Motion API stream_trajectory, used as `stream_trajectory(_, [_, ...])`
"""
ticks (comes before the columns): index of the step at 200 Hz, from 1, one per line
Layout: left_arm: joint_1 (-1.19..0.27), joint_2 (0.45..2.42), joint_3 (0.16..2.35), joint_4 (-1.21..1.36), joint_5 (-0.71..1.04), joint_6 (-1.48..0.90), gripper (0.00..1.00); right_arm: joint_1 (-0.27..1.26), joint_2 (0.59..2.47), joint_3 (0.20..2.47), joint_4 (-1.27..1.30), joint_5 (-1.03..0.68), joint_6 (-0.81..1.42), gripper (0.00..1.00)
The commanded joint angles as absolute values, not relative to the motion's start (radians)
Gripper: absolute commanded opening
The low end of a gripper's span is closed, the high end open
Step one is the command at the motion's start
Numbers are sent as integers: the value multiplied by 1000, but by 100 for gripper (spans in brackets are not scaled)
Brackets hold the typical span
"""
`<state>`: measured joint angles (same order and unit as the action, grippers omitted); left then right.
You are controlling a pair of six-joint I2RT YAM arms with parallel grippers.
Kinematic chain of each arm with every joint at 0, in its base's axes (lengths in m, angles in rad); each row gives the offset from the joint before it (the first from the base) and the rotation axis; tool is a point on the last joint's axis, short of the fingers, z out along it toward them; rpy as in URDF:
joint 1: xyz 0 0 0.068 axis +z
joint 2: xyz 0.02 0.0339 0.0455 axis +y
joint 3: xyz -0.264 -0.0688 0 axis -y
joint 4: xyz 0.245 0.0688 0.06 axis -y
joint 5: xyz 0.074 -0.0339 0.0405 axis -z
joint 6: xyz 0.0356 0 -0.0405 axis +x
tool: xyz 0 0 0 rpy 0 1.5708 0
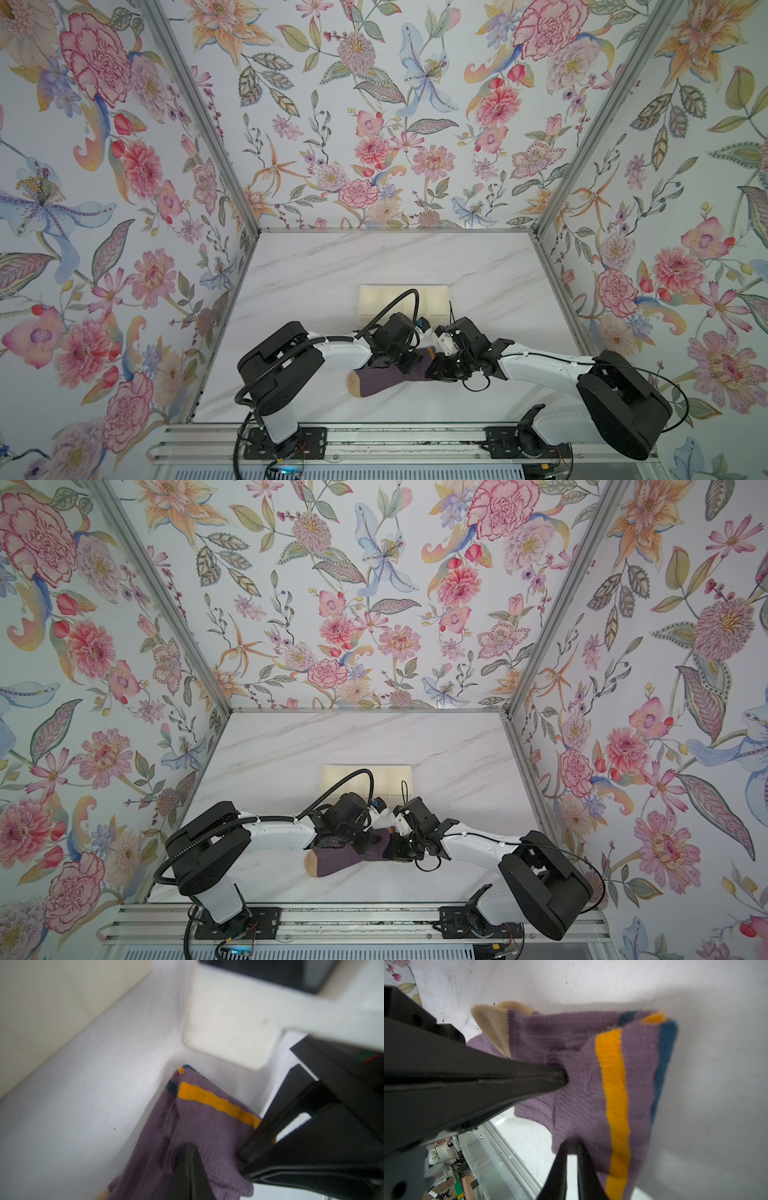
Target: Roll the socks
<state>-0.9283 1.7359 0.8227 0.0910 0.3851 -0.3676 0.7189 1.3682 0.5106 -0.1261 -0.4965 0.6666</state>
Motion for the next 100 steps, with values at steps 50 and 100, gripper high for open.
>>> stream_trajectory(50, [-920,1642,810,103,403,-363,4,653,1214,559,-285,-456,596,30])
stream_trajectory(100, [-962,1620,838,10,381,-320,5,577,1178,526,-364,-412,580,36])
